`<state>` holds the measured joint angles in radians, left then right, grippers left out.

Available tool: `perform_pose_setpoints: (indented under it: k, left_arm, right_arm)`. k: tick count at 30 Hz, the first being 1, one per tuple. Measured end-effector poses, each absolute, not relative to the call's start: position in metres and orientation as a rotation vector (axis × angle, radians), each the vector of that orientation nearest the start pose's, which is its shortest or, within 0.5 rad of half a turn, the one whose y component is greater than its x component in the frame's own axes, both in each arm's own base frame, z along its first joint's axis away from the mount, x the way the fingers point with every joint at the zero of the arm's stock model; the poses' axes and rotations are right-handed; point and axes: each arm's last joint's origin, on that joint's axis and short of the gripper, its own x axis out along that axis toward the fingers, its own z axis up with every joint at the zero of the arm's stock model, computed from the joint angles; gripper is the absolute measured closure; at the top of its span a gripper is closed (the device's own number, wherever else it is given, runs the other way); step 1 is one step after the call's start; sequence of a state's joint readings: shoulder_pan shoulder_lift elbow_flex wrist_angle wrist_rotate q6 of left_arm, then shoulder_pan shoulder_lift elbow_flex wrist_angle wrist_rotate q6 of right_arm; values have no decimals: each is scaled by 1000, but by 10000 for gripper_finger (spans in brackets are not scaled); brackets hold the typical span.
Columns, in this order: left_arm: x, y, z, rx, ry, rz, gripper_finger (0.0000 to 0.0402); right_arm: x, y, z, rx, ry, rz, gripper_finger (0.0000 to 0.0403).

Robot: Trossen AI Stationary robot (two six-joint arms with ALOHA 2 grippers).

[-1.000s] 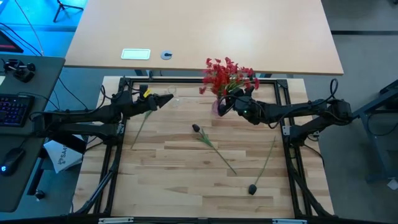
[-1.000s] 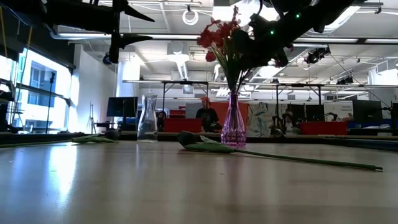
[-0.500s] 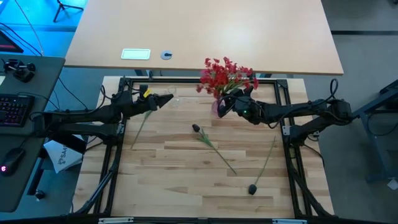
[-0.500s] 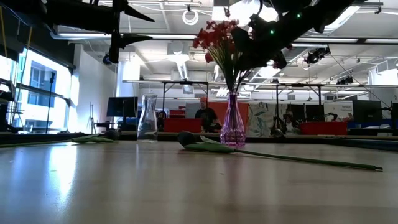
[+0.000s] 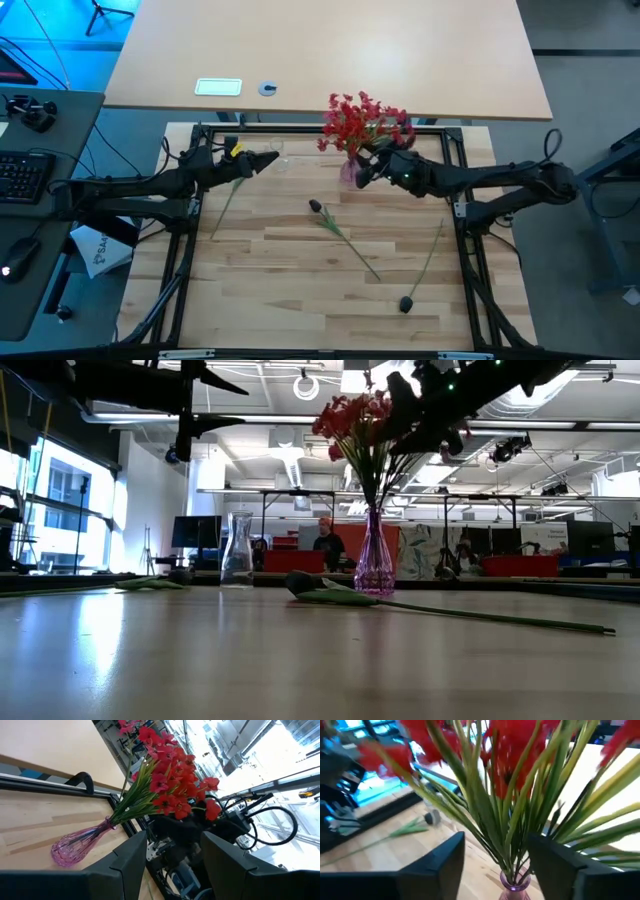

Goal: Sort flowers into vase by color
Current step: Put the top black tulip into the transparent vase

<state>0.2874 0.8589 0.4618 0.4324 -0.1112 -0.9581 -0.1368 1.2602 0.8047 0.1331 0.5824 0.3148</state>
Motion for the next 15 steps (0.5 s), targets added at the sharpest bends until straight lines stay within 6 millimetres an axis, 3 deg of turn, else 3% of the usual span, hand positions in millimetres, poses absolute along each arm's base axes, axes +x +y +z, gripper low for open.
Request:
perform_pose_setpoints:
  k: [6, 15]
  left_arm:
    - [184, 58, 272, -994, -278, 321, 225]
    - [184, 58, 272, -972, -277, 321, 225]
  right_arm:
    - [249, -48, 294, 258, 155, -663, 156]
    - [212, -38, 324, 335, 97, -475, 155]
